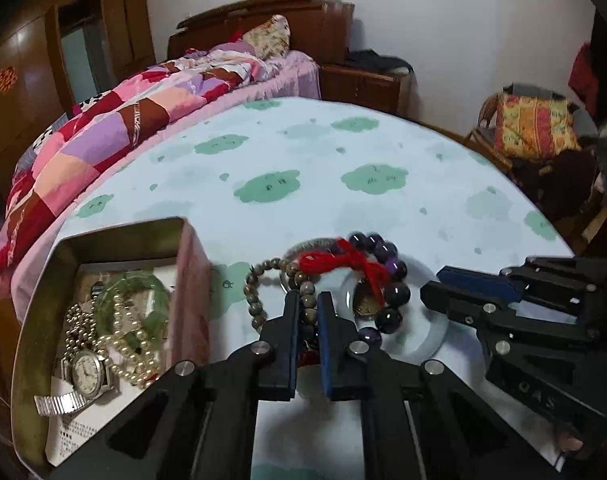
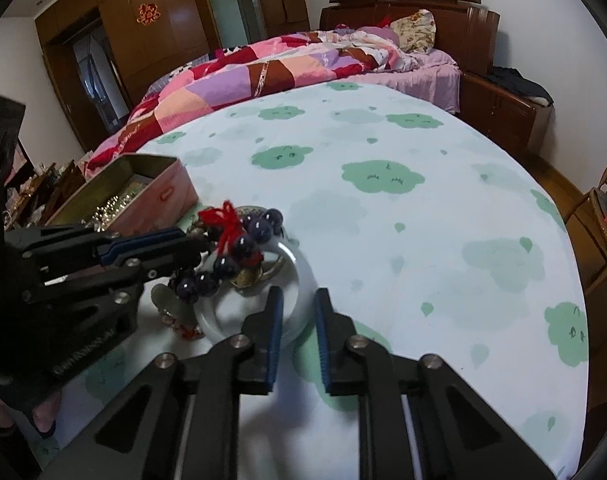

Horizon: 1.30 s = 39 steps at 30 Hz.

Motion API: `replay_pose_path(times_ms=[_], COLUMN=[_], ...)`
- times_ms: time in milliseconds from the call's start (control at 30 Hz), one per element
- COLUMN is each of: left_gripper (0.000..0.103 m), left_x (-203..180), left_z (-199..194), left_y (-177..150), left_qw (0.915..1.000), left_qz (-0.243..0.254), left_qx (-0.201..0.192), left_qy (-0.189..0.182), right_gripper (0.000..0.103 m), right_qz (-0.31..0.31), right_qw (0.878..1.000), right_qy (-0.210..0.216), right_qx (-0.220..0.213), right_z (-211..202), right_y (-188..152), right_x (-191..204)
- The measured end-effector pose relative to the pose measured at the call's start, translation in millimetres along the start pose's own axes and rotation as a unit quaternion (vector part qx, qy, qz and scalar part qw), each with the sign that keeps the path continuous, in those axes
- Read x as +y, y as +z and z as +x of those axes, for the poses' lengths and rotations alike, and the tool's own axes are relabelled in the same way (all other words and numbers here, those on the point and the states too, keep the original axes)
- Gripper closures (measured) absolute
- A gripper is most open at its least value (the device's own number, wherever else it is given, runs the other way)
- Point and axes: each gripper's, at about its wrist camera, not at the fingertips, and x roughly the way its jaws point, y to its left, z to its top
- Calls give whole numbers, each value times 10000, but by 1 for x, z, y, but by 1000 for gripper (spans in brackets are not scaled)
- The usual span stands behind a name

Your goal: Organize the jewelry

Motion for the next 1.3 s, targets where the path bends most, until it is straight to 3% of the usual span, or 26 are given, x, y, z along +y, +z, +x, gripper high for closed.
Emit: replay_pose_path(times_ms=[167, 367, 400, 433, 500, 700, 800, 1300], left_gripper=[95, 95, 95, 95, 95, 95, 95, 95], left_x=[7, 11, 11, 9, 7, 6, 10, 17], left_z=[-33, -46, -46, -44, -42, -41, -47, -82], left_y=[5, 6, 6, 5, 3, 0, 1, 5], left_qw=[9990, 9980, 9981, 9982, 9985, 9985, 9980, 9945], left_qz=[-148, -230, -231, -210, -169, -168, -218, -257], left_qx=[-430, -579, -574, -557, -527, -510, -580, -1012], left_qy=[-28, -51, -58, -52, -62, -136, -138, -60], right_gripper=[99, 96, 89, 73, 58, 74, 90, 89], right_qz=[20, 82, 98, 139, 159, -361, -476, -73], right_qw=[9997, 9997, 9997, 9997, 9999, 9981, 9972, 9968], right_qy=[-52, -83, -75, -49, -32, -271, -376, -672], right_qx=[-217, -232, -230, -171, -43, 419, 427, -436], right_z=[-7, -11, -11, -11, -6, 11, 12, -33], right_y=[-1, -1, -1, -1, 1, 4, 6, 12], right_x=[0, -1, -2, -3, -4, 15, 17, -5])
